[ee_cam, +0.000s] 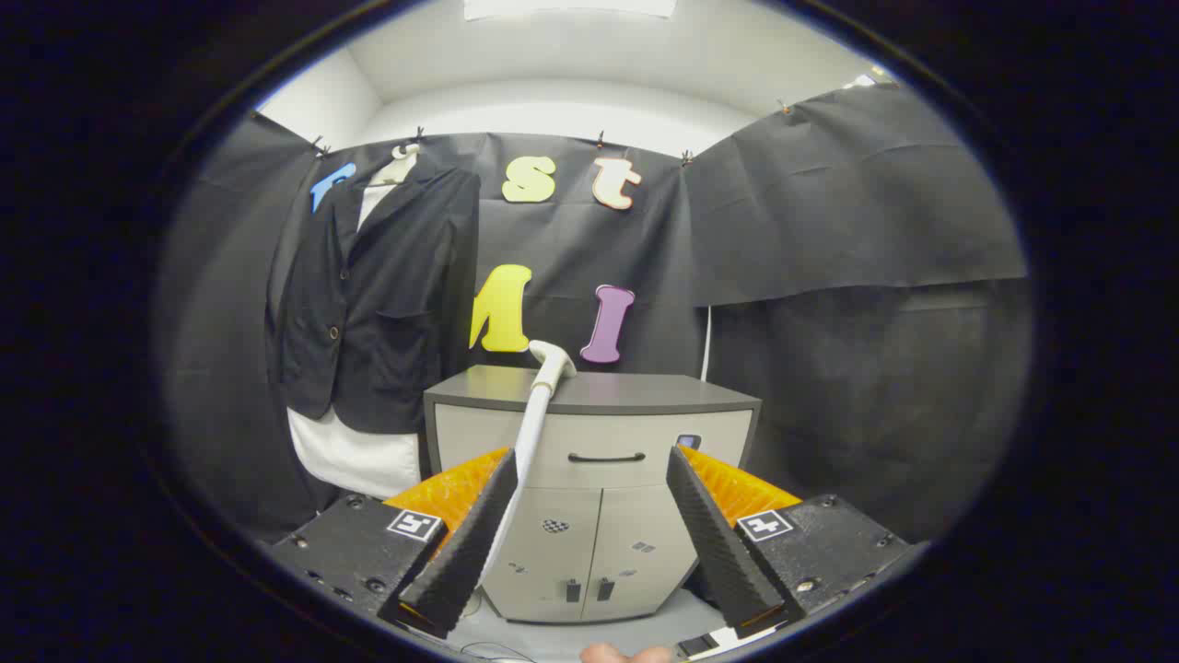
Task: Iron the clothes twice with a garment steamer, once on the left side and once on the right side.
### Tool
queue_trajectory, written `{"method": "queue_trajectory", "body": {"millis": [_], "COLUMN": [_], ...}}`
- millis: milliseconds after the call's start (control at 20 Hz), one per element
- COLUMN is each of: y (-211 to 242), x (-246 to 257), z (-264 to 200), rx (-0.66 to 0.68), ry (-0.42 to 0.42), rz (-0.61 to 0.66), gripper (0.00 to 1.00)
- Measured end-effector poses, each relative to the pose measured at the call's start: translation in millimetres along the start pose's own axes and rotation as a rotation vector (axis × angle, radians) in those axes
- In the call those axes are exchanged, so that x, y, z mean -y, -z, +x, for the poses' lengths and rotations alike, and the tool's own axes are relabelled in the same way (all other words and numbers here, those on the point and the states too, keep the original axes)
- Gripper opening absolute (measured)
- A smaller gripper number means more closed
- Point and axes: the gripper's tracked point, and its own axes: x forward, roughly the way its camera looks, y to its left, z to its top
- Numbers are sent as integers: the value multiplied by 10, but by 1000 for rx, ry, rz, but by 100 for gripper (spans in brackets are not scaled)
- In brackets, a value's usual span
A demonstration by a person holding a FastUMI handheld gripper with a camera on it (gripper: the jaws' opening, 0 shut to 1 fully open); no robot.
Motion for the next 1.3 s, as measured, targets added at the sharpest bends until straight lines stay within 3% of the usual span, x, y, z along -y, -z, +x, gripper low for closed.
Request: {"method": "queue_trajectory", "body": {"millis": [550, 900, 1300], "y": [35, -2, -240], "x": [92, 98, -246], "z": [234, 337, 450], "rx": [-47, -82, -78], "ry": [-83, -70, -59], "rz": [10, 14, 11], "gripper": [100, 100, 100]}}
